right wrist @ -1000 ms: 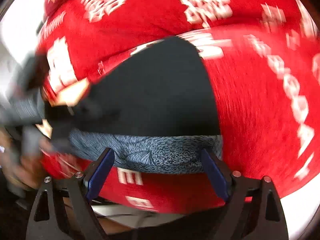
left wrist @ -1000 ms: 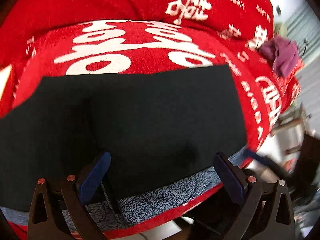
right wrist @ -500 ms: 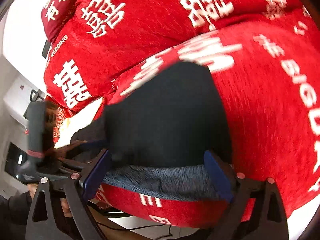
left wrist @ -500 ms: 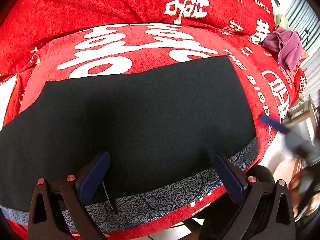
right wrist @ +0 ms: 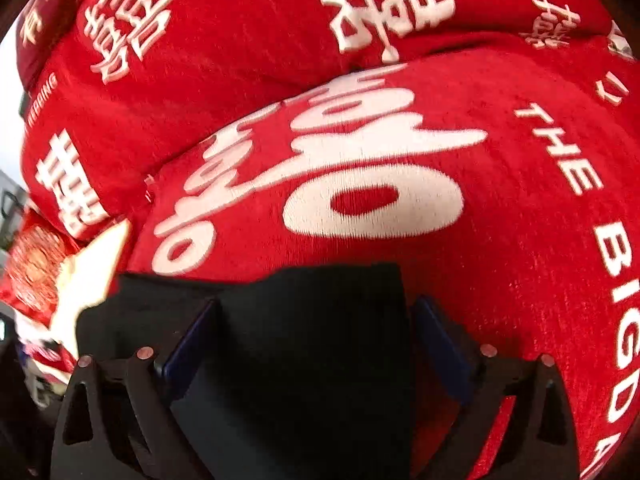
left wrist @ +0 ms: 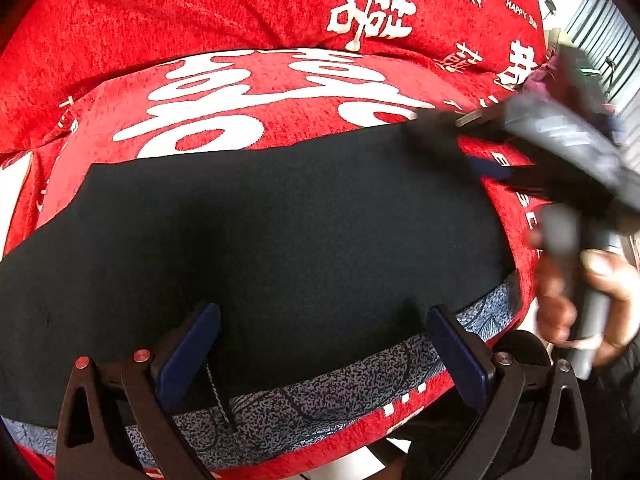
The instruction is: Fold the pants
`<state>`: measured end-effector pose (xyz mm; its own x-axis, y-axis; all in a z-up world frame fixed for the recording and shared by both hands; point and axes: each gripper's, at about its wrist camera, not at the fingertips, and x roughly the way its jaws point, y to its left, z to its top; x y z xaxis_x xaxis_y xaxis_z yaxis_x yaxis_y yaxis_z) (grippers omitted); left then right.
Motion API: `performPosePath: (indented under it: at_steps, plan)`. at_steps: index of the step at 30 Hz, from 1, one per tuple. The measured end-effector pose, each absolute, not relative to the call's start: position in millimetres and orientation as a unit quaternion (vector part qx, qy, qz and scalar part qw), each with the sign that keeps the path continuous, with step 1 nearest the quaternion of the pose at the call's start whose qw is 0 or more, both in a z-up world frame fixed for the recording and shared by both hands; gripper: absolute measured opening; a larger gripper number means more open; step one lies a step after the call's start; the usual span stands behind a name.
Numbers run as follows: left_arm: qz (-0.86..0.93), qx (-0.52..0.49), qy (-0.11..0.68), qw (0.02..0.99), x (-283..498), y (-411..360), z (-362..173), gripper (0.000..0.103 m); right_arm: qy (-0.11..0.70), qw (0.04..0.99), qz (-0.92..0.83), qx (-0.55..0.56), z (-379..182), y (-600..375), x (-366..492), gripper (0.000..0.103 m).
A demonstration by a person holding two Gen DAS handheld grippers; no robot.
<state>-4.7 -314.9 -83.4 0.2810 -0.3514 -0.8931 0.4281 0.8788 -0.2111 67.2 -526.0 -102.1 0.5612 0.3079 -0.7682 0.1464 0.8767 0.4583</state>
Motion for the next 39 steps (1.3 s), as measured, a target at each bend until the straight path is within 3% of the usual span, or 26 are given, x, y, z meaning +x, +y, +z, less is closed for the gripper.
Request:
performPosePath:
  at_steps: [5,7,11,13,17,22,27,33,39]
  plan:
    - [-0.229,0.055,0.541,0.807,-7.6,-322.6,-86.3,0.103,0.38,0.885,0.136,0.232,-47.7,-506.2,32.7,0.098]
    - [-0.227,0.064,0.541,0.807,-8.5,-324.2,-86.4,0.103,0.402,0.874,0.163,0.217,-52.8,-490.7,41.6,0.098]
    - [-0.237,0.037,0.555,0.797,-4.4,-316.3,-82.7,0.103,0.479,0.867,0.035,0.136,-103.2,-489.7,69.2,0.098]
    - [-0.226,0.029,0.565,0.793,-0.8,-310.8,-83.7,0.103,0.467,0.861,0.041,0.199,-115.2,-511.2,66.8,0.102]
    - [-0.206,-0.018,0.59,0.781,8.5,-290.7,-99.2,0.103,0.411,0.857,0.093,0.298,-85.9,-534.0,50.5,0.102]
    - [-0.191,-0.021,0.594,0.782,6.0,-288.5,-90.8,0.103,0.402,0.865,0.12,0.276,-68.5,-519.9,44.5,0.102]
    - [-0.194,-0.037,0.557,0.807,-1.1,-276.5,-59.6,0.103,0.329,0.911,0.073,0.238,-35.0,-513.8,18.9,0.102]
    - [-0.269,-0.038,0.557,0.785,-9.2,-307.0,-61.2,0.103,0.42,0.871,0.124,0.222,-75.5,-487.0,52.4,0.102]
    - [-0.263,-0.004,0.557,0.788,-11.3,-317.4,-76.9,0.103,0.423,0.868,0.116,0.233,-90.2,-498.5,68.9,0.103]
